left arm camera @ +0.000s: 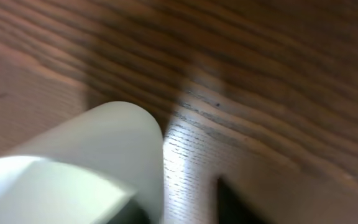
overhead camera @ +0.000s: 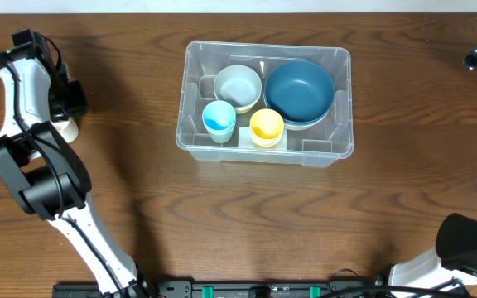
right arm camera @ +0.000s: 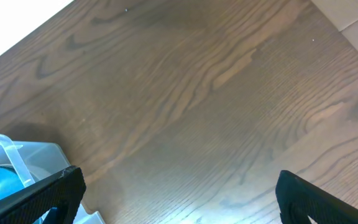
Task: Pack container
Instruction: 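Grasp the light blue cup with the left gripper and lift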
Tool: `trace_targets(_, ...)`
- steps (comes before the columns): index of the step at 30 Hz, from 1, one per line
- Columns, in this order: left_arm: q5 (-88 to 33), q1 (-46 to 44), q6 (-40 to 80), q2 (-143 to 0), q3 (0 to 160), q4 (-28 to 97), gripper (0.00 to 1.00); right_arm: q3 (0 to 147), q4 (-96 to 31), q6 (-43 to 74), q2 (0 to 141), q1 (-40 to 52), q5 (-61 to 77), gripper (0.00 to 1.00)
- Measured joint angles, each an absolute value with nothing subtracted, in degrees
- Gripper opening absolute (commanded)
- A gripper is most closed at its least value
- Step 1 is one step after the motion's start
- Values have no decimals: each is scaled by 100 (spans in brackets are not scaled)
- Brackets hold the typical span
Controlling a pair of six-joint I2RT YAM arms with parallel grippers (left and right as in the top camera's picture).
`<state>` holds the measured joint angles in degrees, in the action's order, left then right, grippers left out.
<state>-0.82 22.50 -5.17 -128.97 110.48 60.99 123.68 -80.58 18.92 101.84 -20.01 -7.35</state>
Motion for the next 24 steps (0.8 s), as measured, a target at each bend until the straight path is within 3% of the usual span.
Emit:
trace_targets(15, -336, 2178, -578, -12855, 11045, 6475, 6, 12368, -8058, 1892, 10184, -2001, -735, 99)
trace_targets(24, -685, 1306, -454, -11568, 10978, 6462, 6, 12368, -8058, 1892, 10184, -2001, -733, 99)
